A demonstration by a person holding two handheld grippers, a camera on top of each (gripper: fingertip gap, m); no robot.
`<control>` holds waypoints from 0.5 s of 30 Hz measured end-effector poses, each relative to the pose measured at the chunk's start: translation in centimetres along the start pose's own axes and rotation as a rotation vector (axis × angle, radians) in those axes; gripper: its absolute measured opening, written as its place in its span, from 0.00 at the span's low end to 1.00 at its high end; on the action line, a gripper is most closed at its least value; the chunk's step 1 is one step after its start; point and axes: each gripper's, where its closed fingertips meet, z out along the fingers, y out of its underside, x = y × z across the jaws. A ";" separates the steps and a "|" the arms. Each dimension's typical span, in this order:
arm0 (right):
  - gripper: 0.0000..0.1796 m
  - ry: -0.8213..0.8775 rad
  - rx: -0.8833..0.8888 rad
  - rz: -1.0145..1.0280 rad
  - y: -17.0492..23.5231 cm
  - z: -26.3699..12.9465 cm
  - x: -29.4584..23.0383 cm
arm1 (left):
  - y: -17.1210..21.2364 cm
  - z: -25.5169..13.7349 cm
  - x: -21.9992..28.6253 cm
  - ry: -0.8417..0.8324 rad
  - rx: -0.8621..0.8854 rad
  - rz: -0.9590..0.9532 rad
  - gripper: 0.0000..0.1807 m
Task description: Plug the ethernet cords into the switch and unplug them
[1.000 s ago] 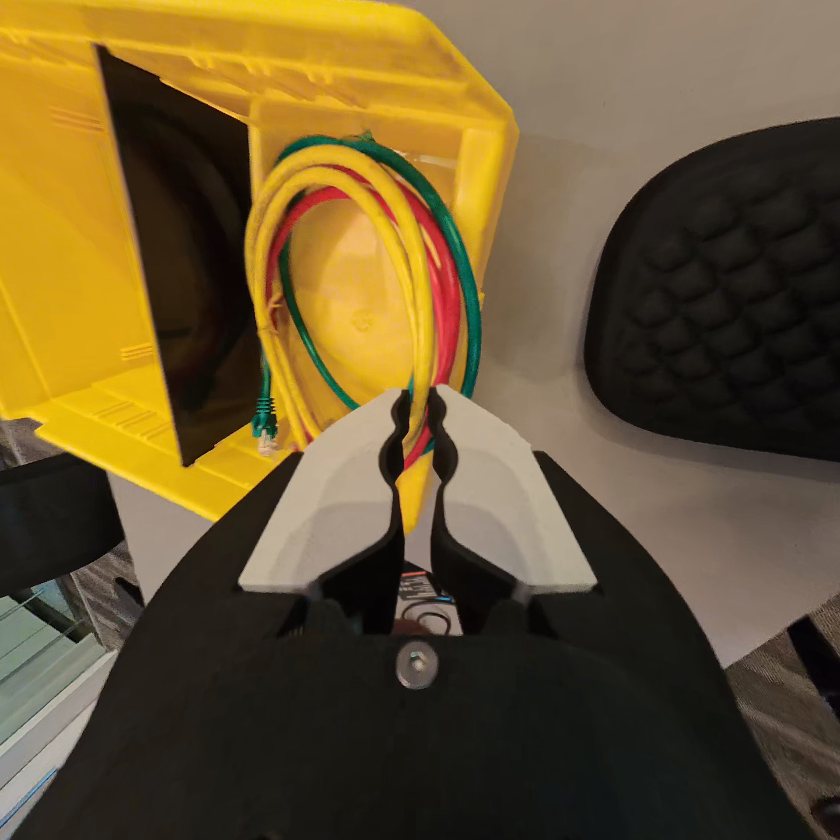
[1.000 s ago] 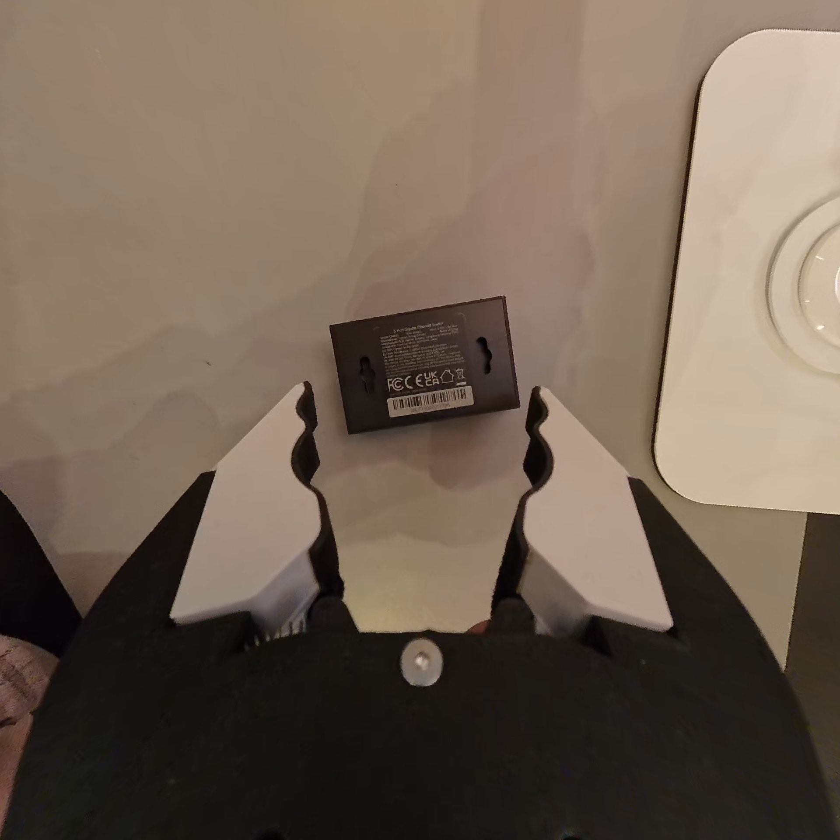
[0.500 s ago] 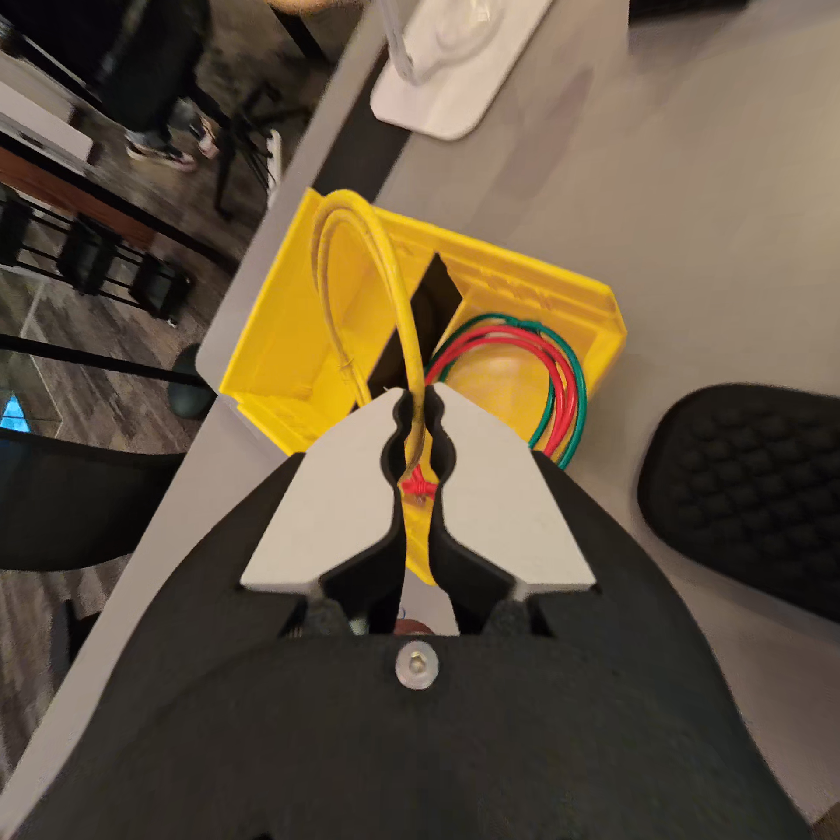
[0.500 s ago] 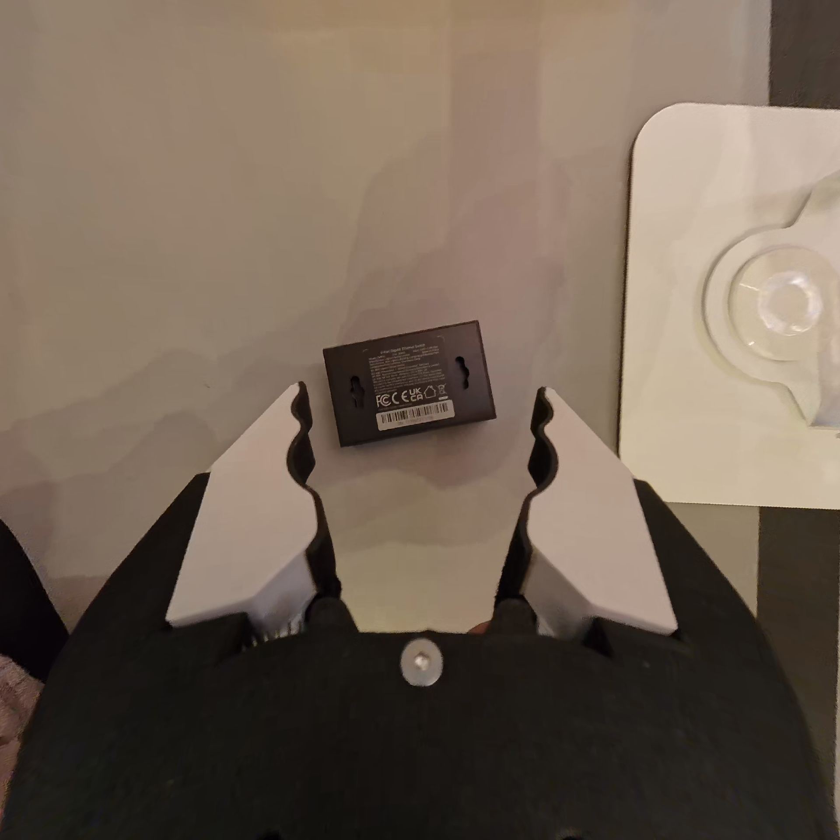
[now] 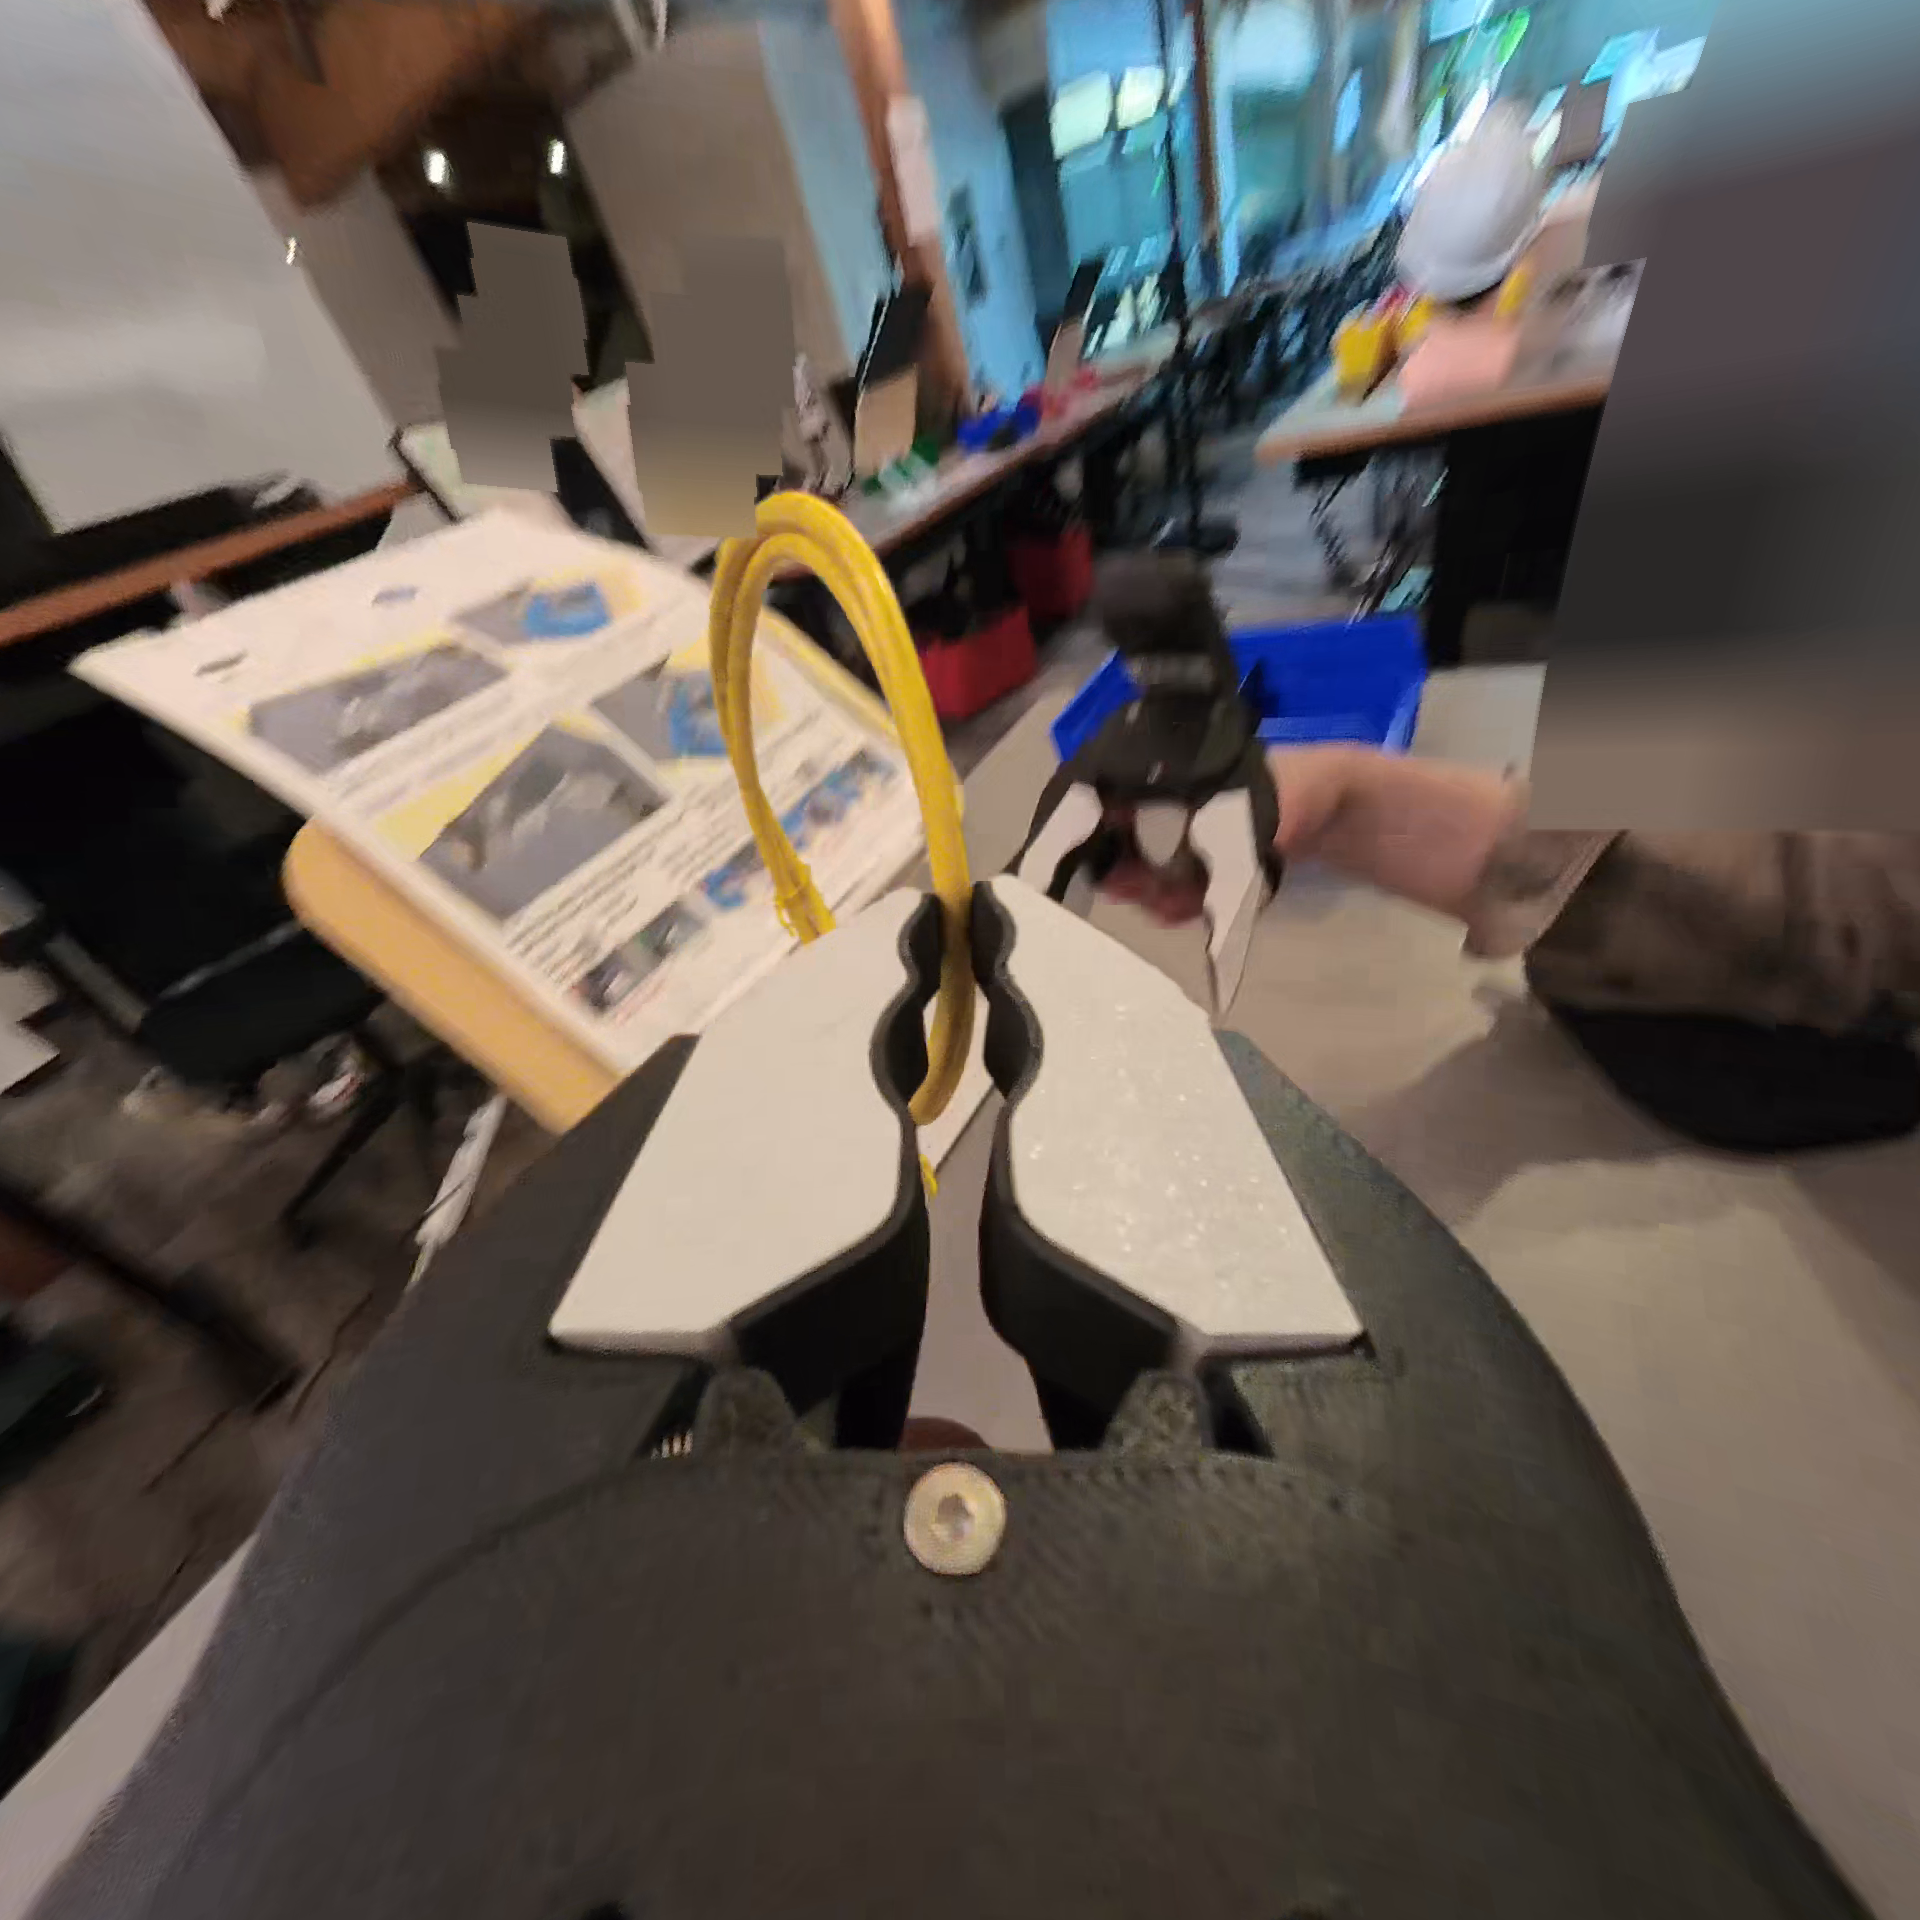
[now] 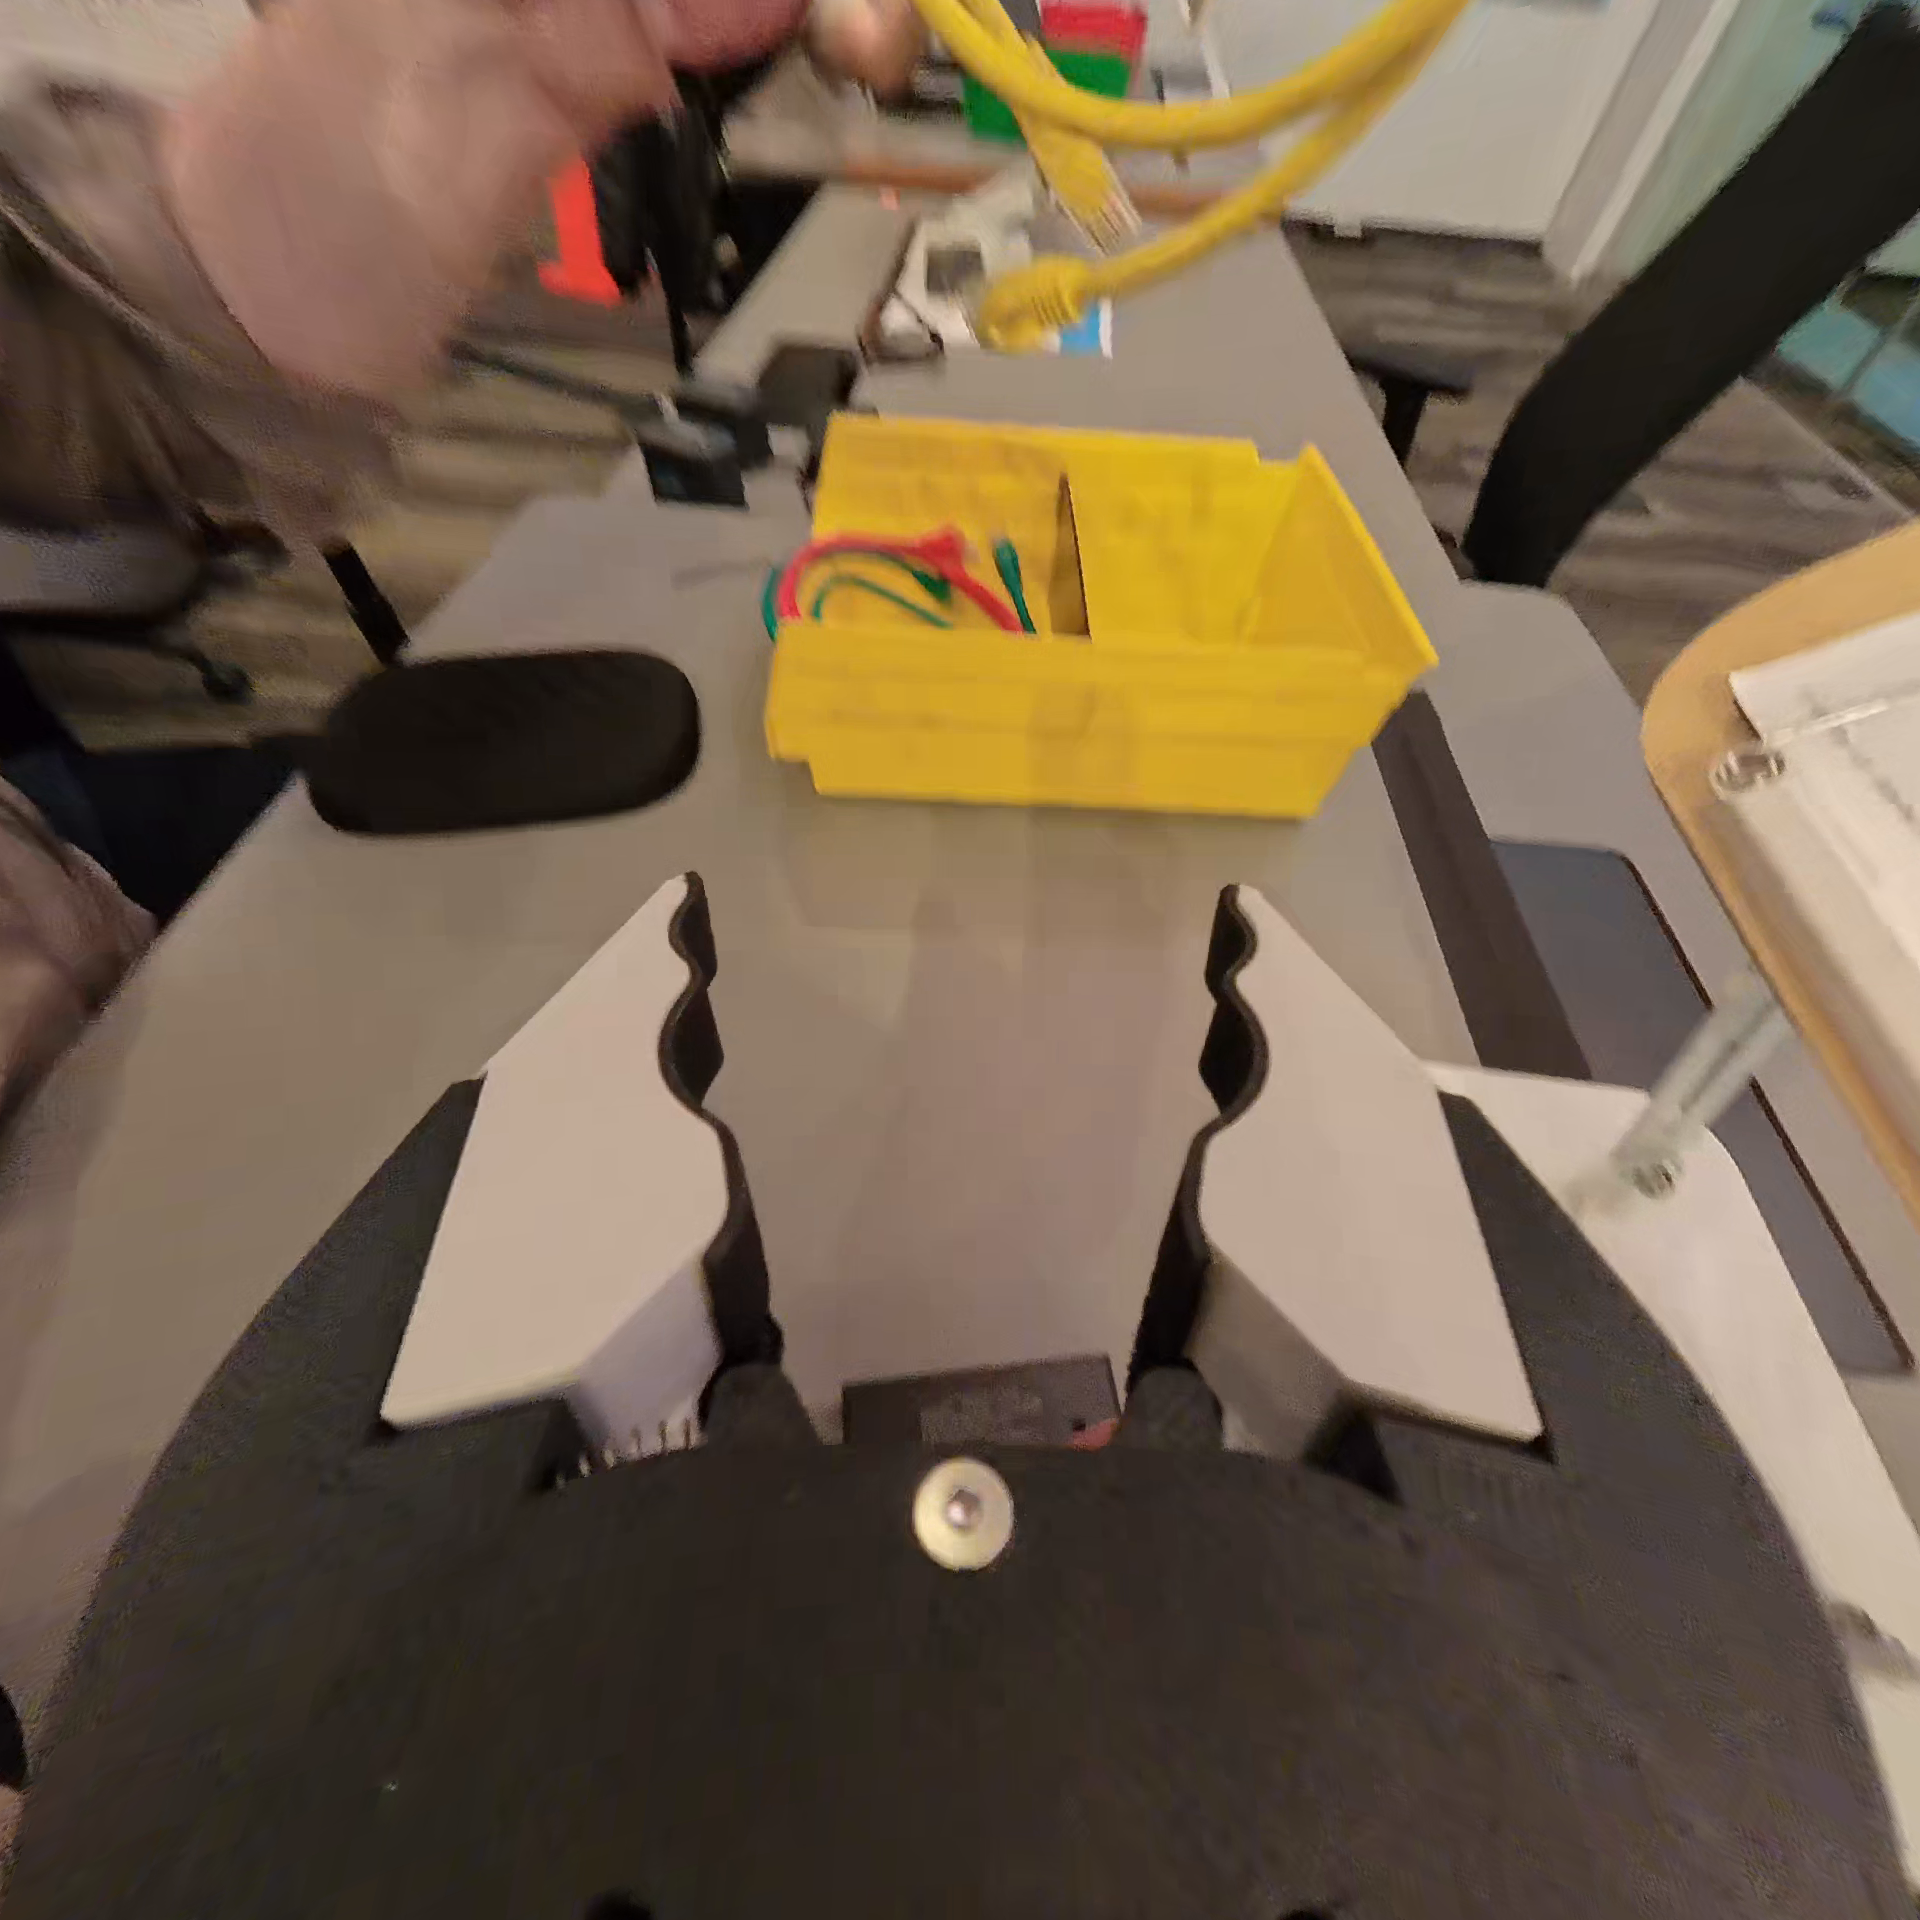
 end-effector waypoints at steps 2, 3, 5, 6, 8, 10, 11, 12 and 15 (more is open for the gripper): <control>0.52 -0.024 0.078 0.023 -1.2 -0.2 -0.2 | -1.6 2.6 0.8 0.069 0.127 -0.048 0.03; 0.52 -0.039 0.110 0.036 -1.6 -0.3 -0.3 | -2.3 3.8 1.0 0.092 0.190 -0.074 0.03; 0.51 -0.050 0.178 0.063 -2.4 -0.7 -0.2 | -3.1 5.9 1.6 0.159 0.293 -0.126 0.03; 0.51 -0.048 0.208 0.072 -2.7 -1.0 0.1 | -3.3 6.7 1.7 0.179 0.343 -0.148 0.03; 0.50 -0.010 0.253 0.064 -3.1 -1.5 0.8 | -3.5 8.0 2.0 0.218 0.420 -0.205 0.03; 0.50 0.027 0.276 0.038 -3.2 -1.9 1.4 | -3.2 8.7 2.0 0.227 0.471 -0.259 0.03; 0.50 0.051 0.290 0.023 -3.3 -2.2 1.7 | -3.0 8.8 1.8 0.225 0.497 -0.284 0.03; 0.50 0.075 0.300 0.007 -3.5 -2.5 2.0 | -2.7 8.8 1.6 0.217 0.518 -0.312 0.03; 0.49 0.185 0.294 -0.066 -3.6 -3.0 3.0 | -1.7 8.3 0.7 0.199 0.576 -0.378 0.03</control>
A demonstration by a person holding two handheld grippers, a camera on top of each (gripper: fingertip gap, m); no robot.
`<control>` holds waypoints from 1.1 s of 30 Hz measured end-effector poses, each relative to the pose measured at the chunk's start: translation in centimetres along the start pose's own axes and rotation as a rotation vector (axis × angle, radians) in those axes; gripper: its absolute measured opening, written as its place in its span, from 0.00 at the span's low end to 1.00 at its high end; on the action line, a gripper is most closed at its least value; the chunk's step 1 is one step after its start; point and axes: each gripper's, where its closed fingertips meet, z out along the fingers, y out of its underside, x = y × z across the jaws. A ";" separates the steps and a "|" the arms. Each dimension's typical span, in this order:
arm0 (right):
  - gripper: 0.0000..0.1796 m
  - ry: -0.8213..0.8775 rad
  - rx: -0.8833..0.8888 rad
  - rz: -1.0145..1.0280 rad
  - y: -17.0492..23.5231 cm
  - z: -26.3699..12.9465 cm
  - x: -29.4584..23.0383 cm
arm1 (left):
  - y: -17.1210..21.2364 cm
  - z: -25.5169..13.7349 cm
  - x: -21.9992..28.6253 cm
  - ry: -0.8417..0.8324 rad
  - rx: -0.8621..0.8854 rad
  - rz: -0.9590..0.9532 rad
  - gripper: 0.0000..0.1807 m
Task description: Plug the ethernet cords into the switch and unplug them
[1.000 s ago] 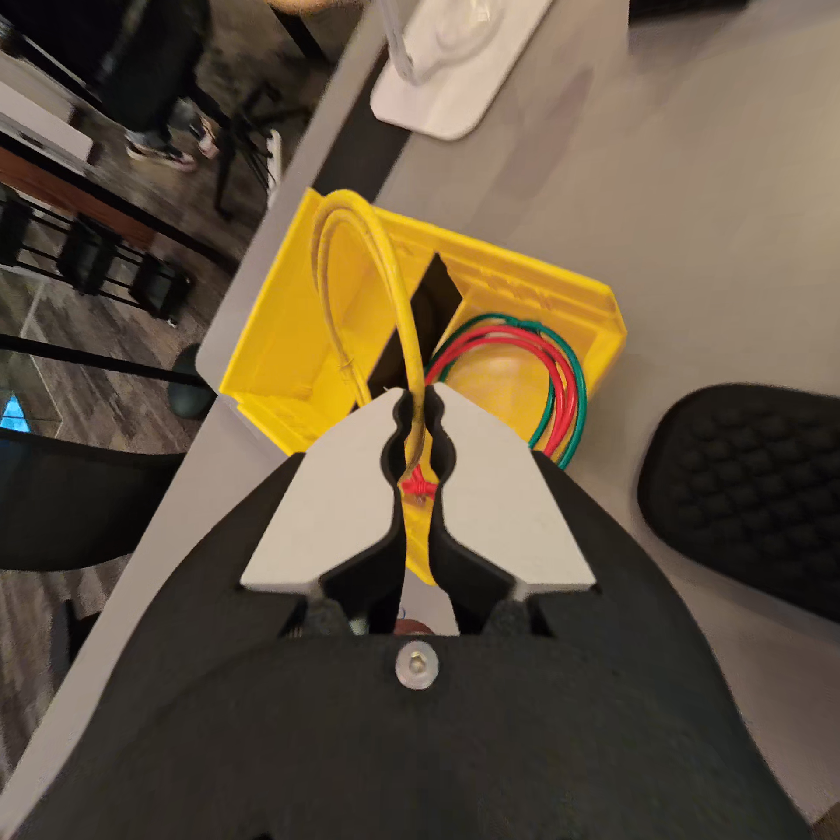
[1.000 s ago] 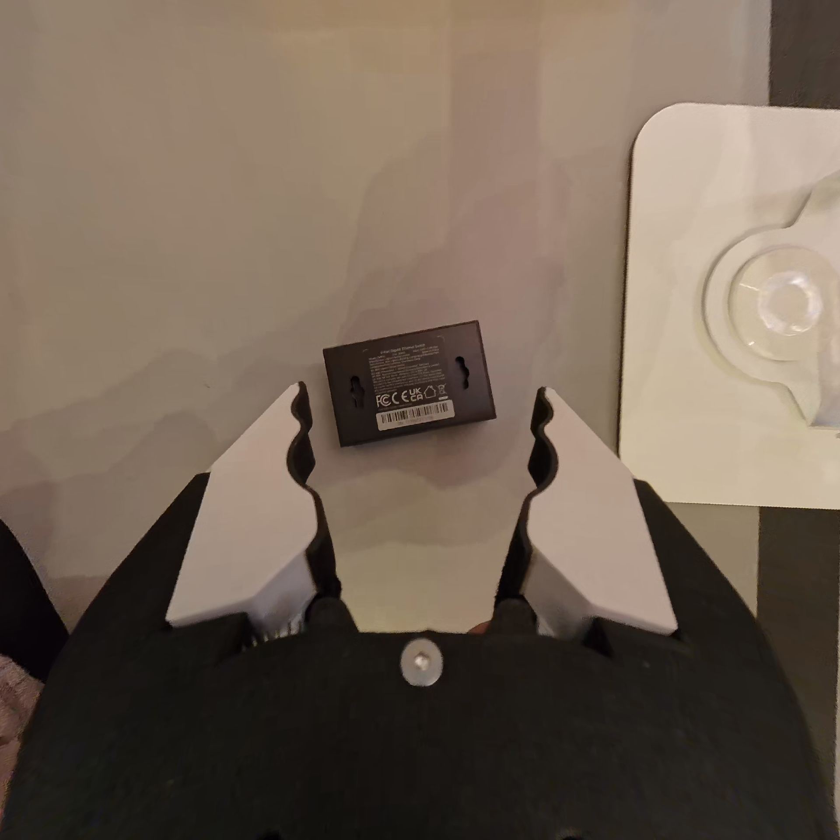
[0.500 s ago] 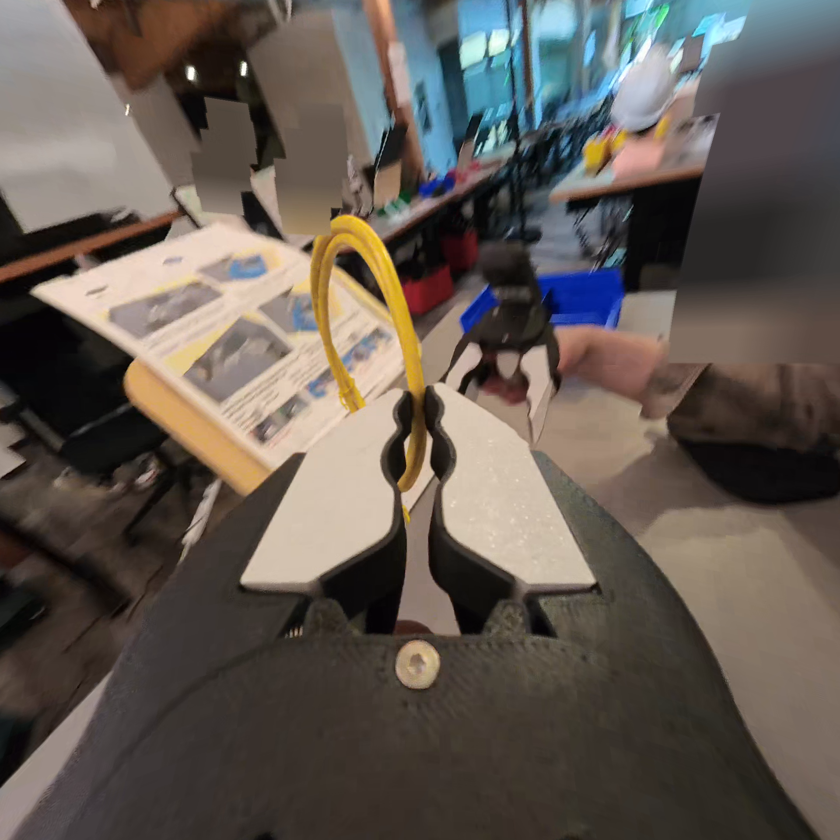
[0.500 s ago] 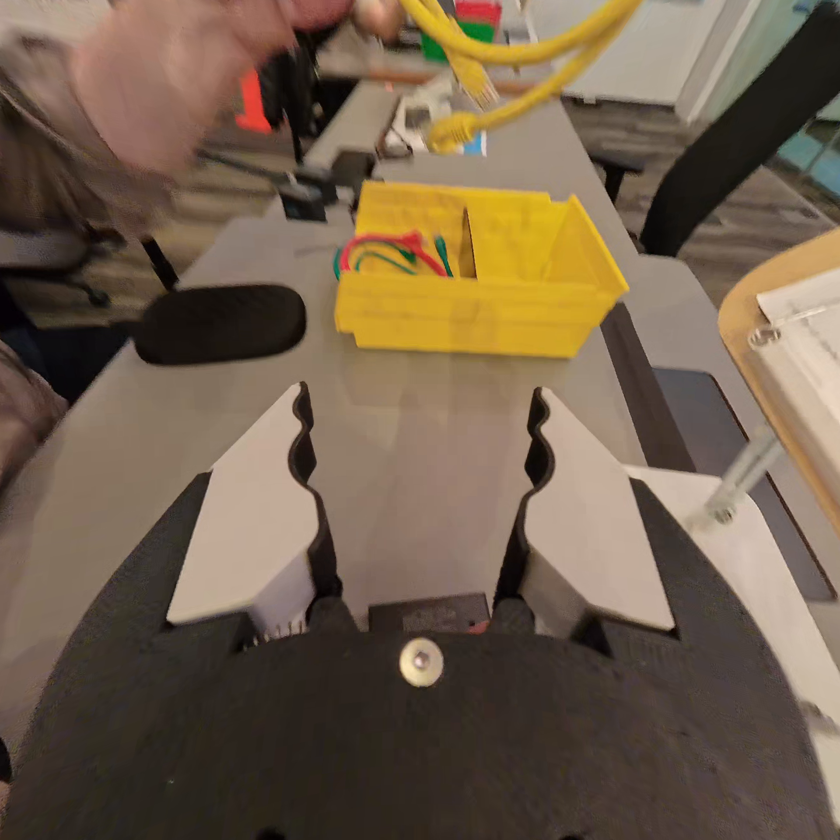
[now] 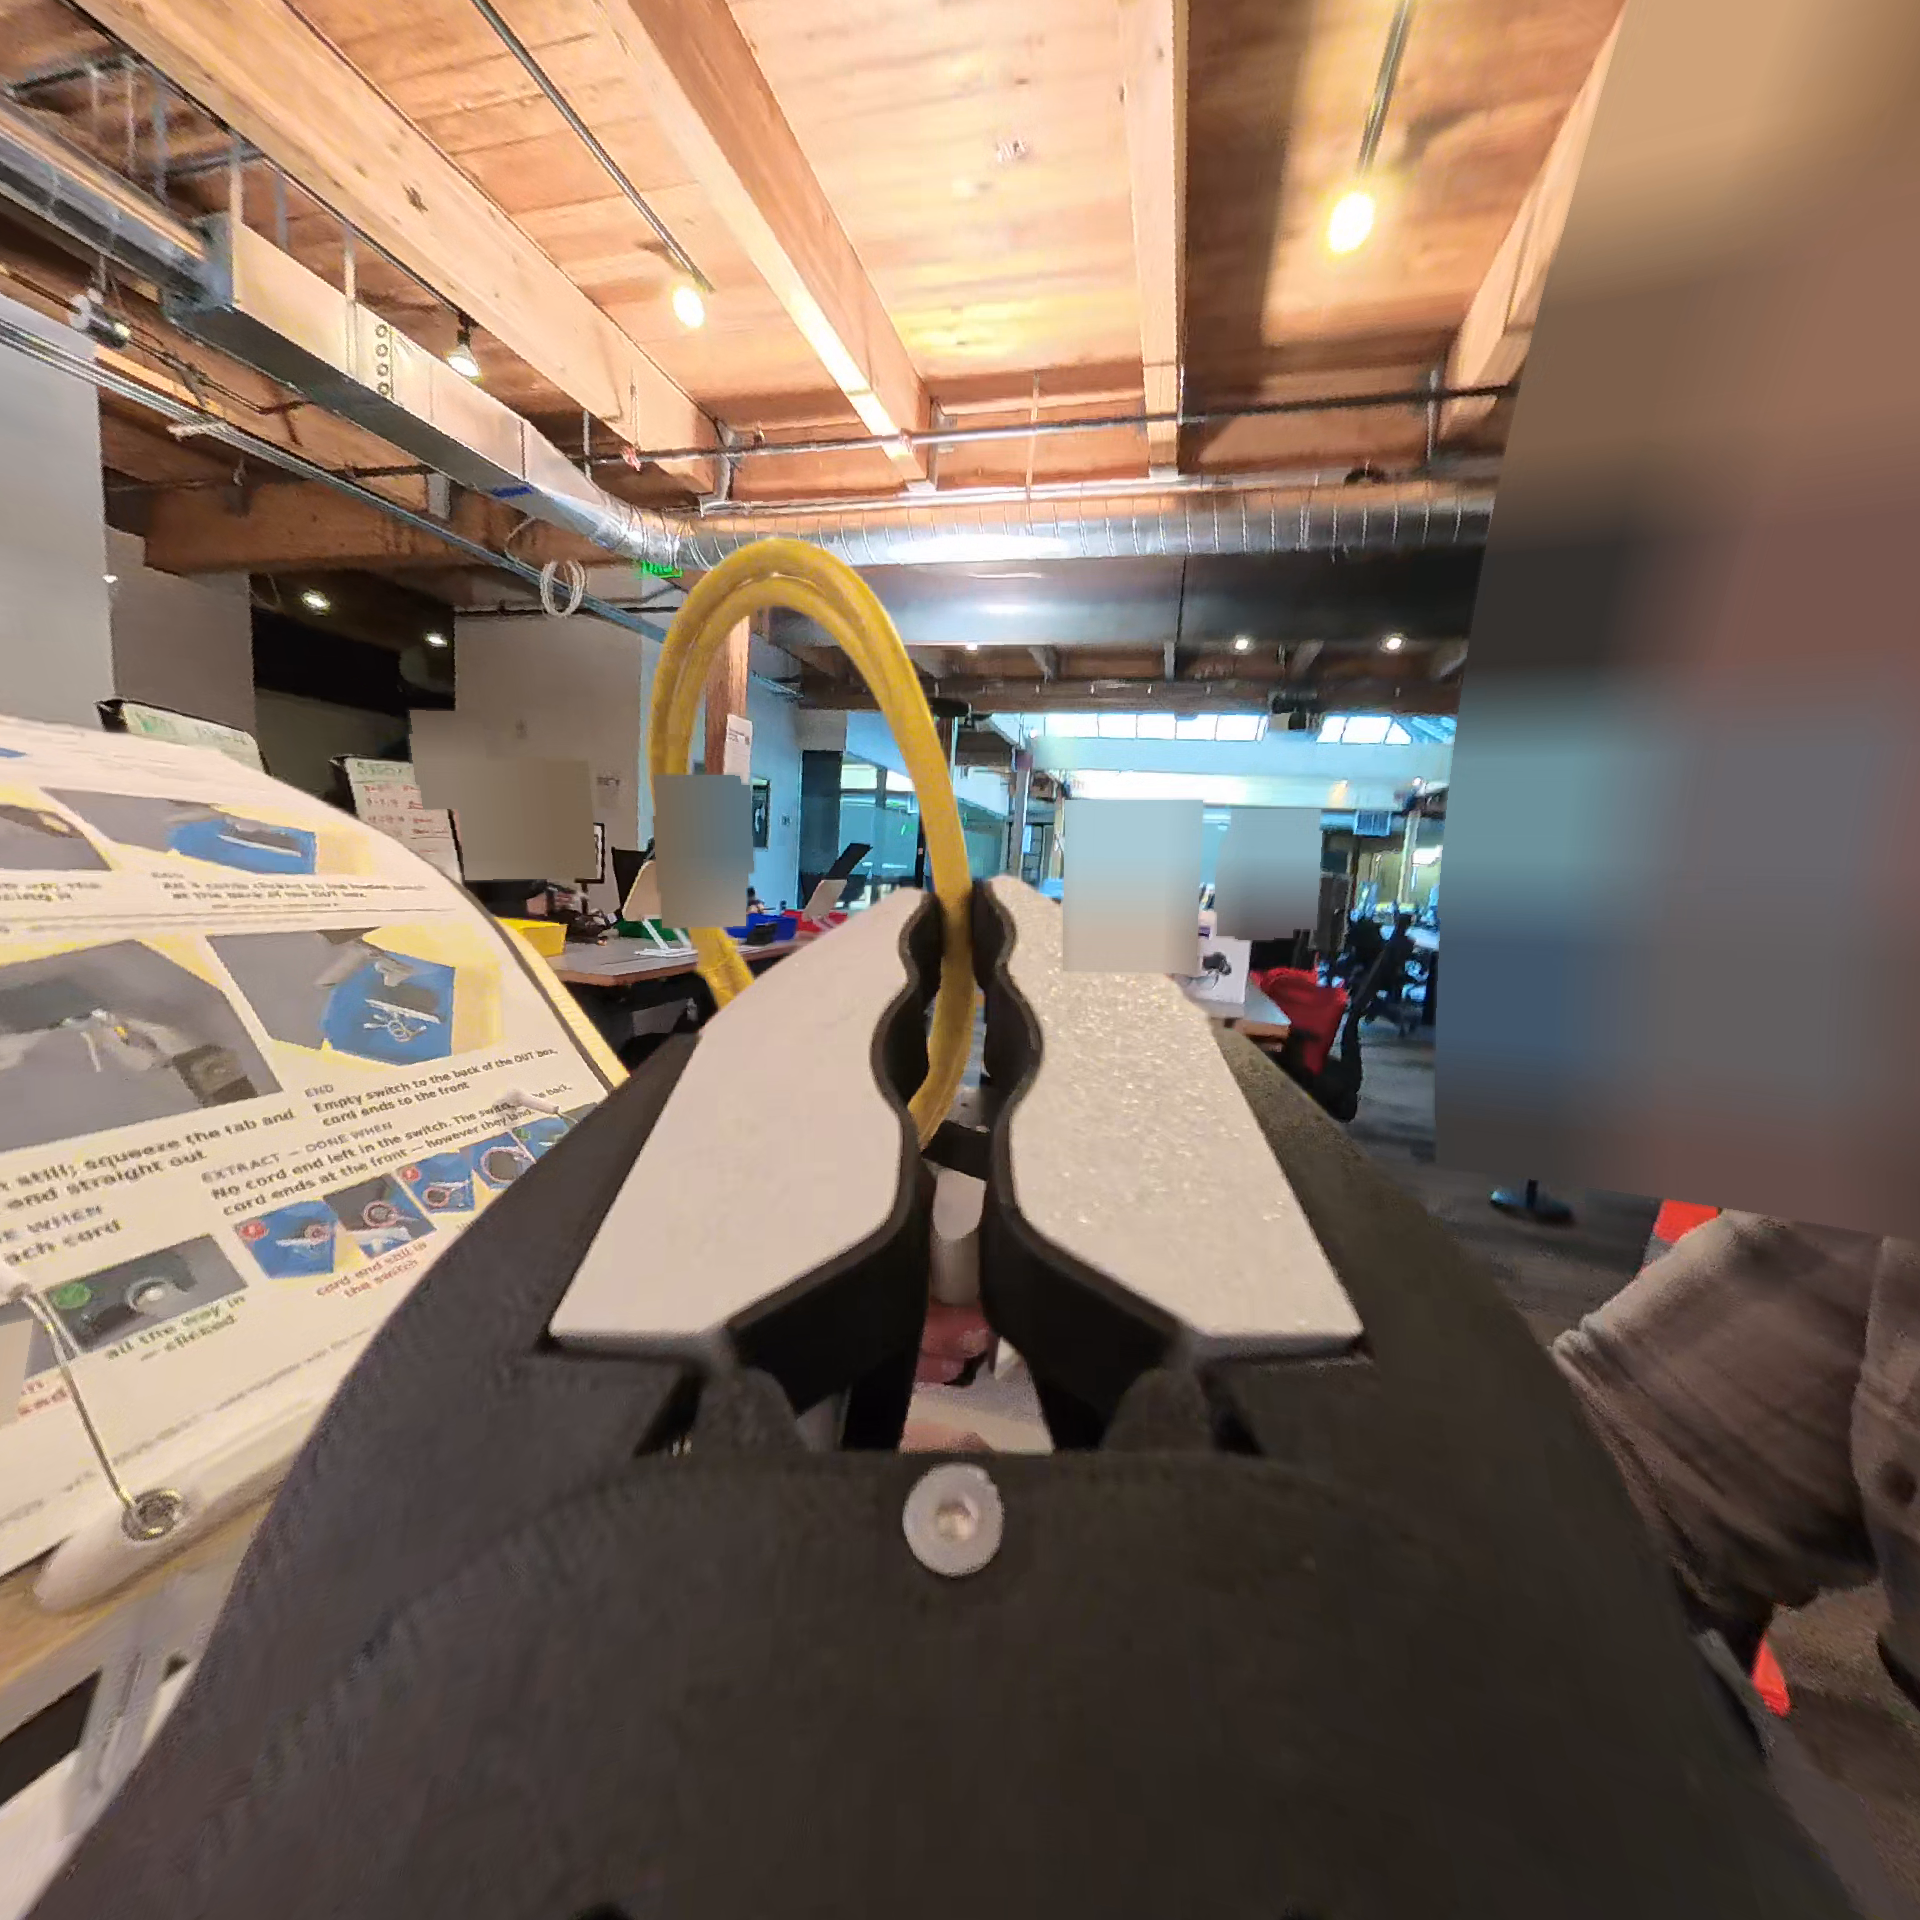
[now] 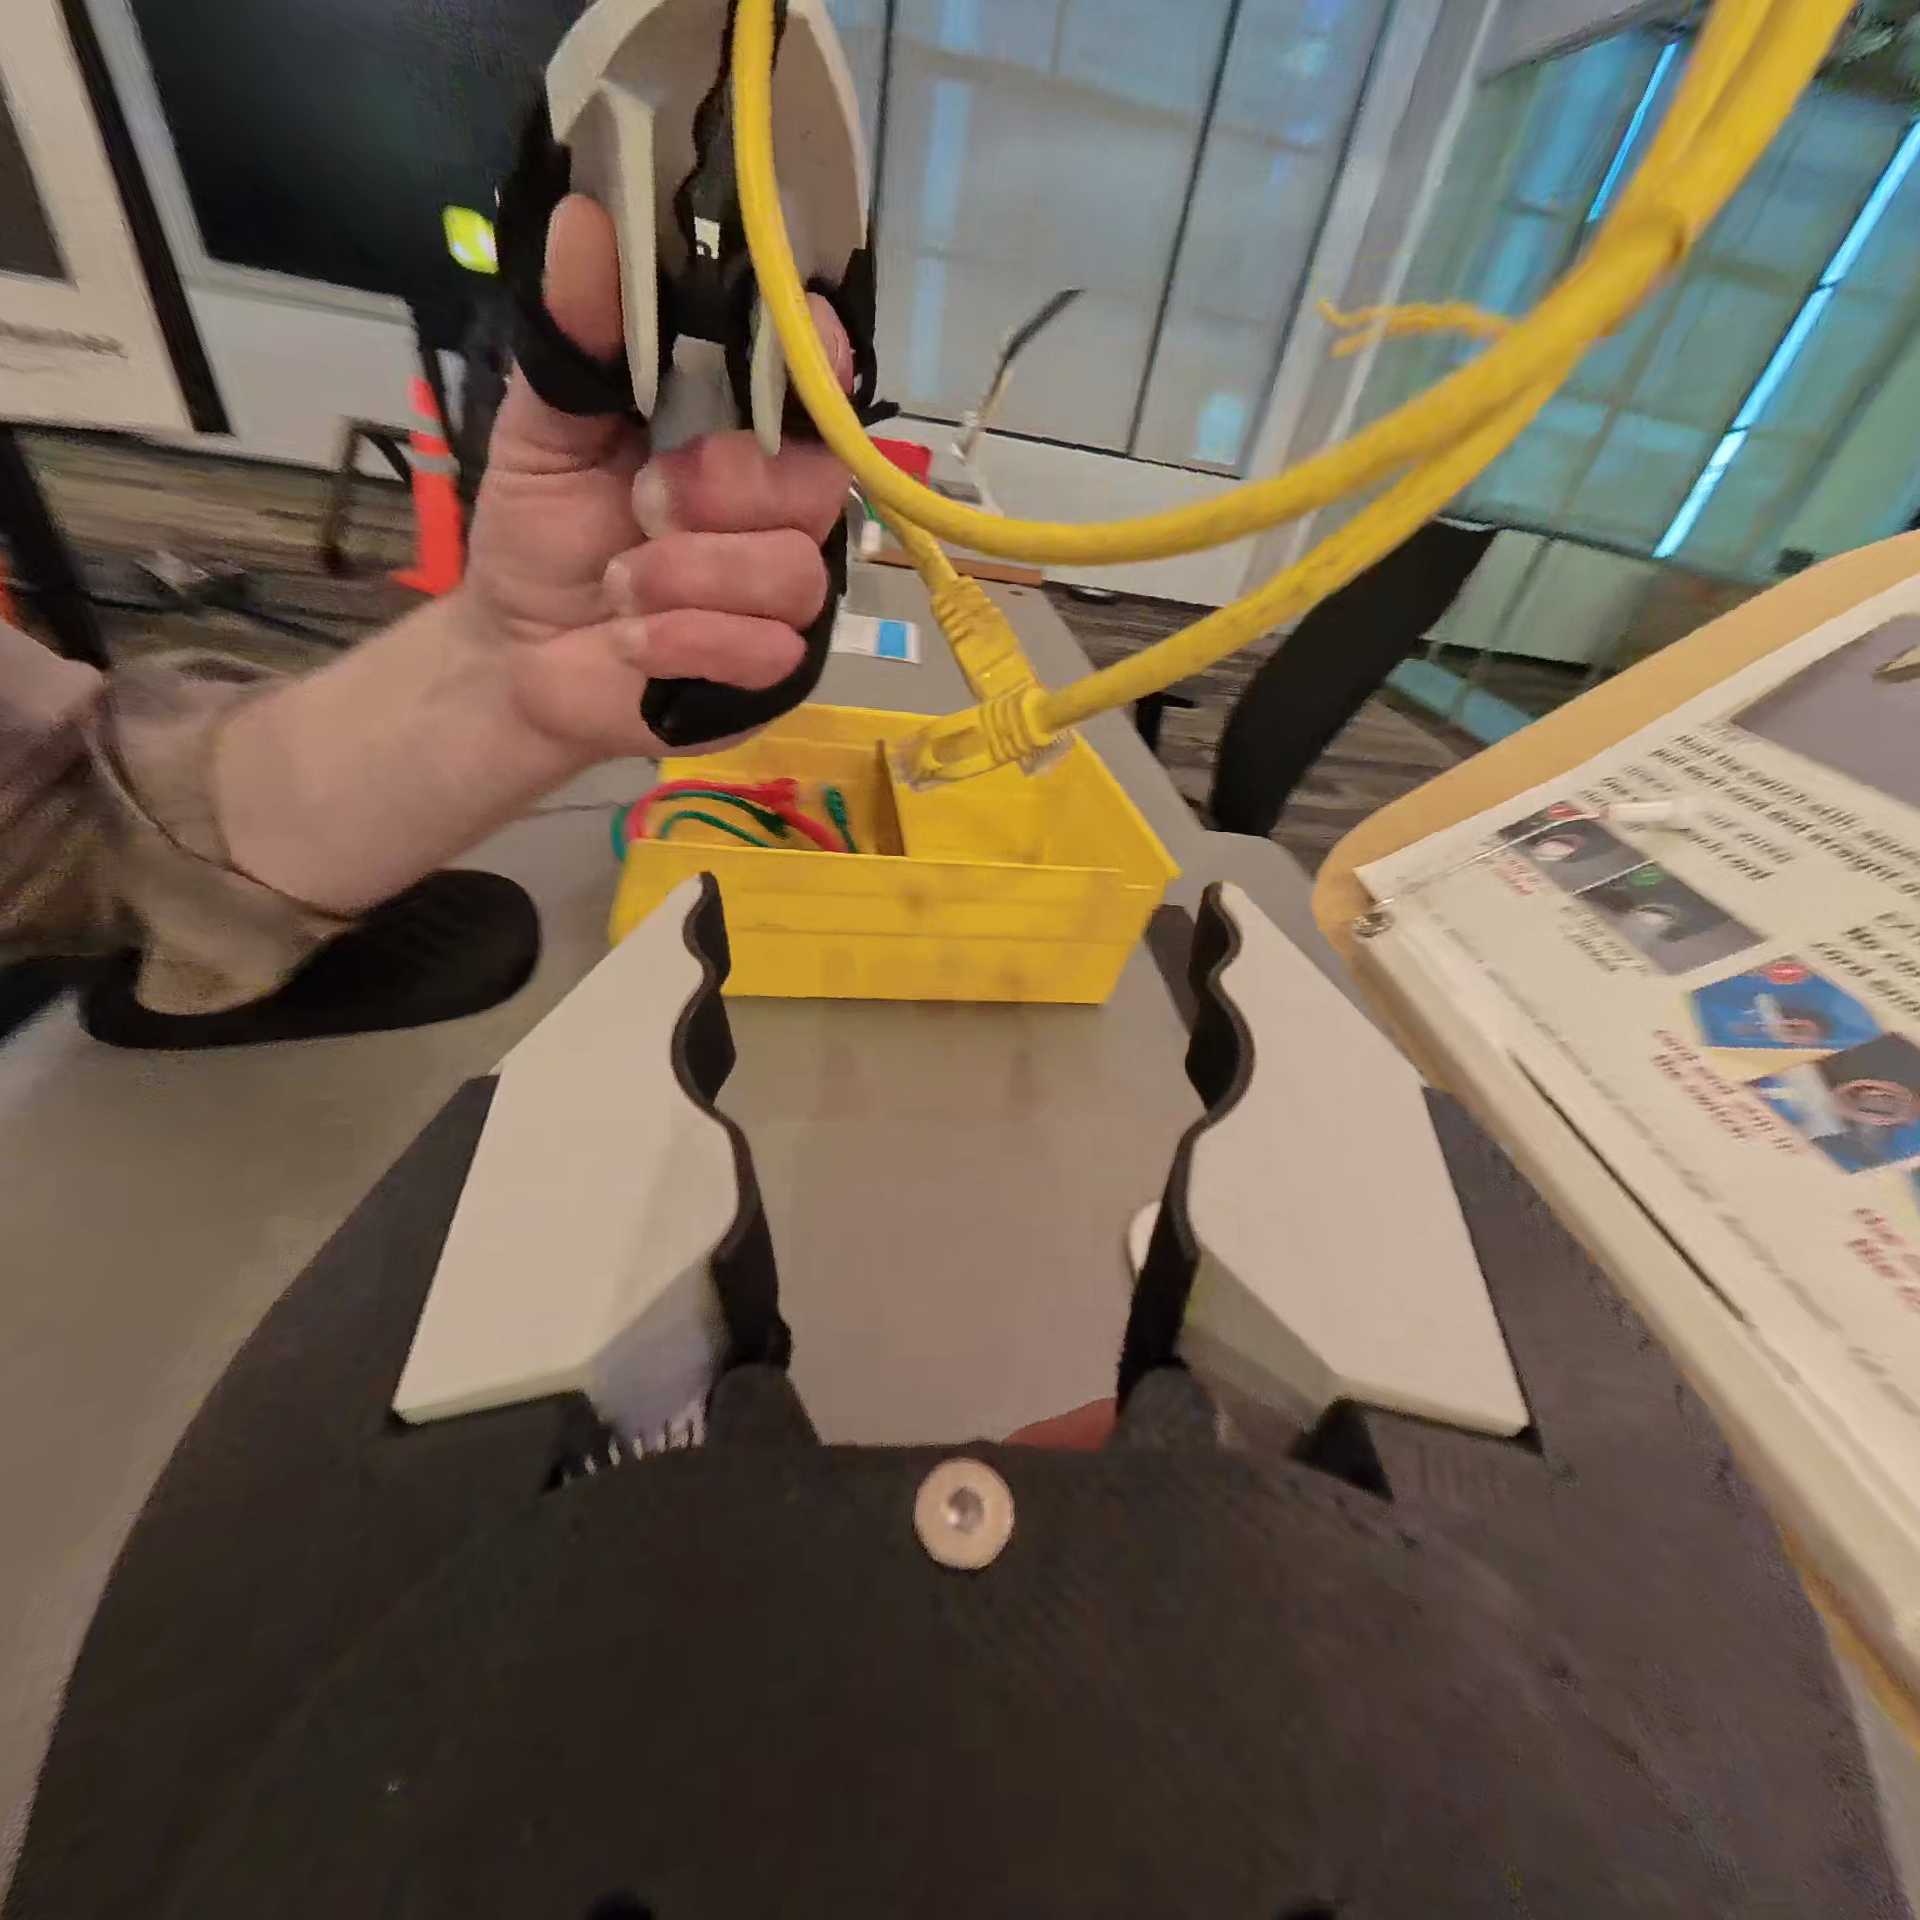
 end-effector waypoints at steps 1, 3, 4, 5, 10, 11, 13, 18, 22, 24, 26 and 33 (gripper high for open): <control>0.49 0.015 -0.006 -0.028 0.0 0.1 0.0 | 0.1 -0.1 -0.3 0.003 0.003 -0.024 0.03; 0.45 0.029 -0.012 0.018 0.1 0.6 0.3 | 0.1 -0.4 -0.8 -0.006 0.018 -0.033 0.03; 0.44 0.027 -0.006 0.082 0.0 0.9 0.5 | 0.2 -0.5 -0.7 -0.002 0.015 -0.025 0.03; 0.43 0.001 0.021 0.147 -0.2 1.3 0.2 | 0.4 -0.5 -0.7 0.000 0.004 -0.017 0.03; 0.31 -0.041 0.154 0.466 -1.1 2.7 0.5 | 1.1 -0.3 -0.4 -0.006 -0.019 0.021 0.03; 0.27 -0.051 0.165 0.497 -1.2 2.8 0.4 | 1.3 -0.2 -0.2 -0.001 -0.028 0.027 0.03; 0.24 -0.050 0.159 0.541 -1.1 3.1 0.4 | 1.7 0.1 0.1 -0.003 -0.036 0.049 0.03; 0.09 -0.021 0.170 0.575 -0.4 2.5 1.3 | 2.2 0.6 0.8 0.004 -0.066 0.096 0.03; 0.07 0.020 0.112 0.509 -0.1 1.6 1.8 | 2.6 0.4 0.4 0.008 -0.079 0.073 0.03; 0.06 0.046 0.087 0.476 0.0 0.7 2.3 | 2.8 0.1 -0.4 -0.013 -0.104 0.062 0.03; 0.06 0.061 0.039 0.436 0.2 -0.3 2.6 | 3.4 -0.3 -1.2 -0.038 -0.151 0.076 0.03; 0.05 0.052 -0.223 0.275 2.0 -3.1 1.8 | 4.4 -0.9 -2.8 -0.094 -0.247 0.038 0.06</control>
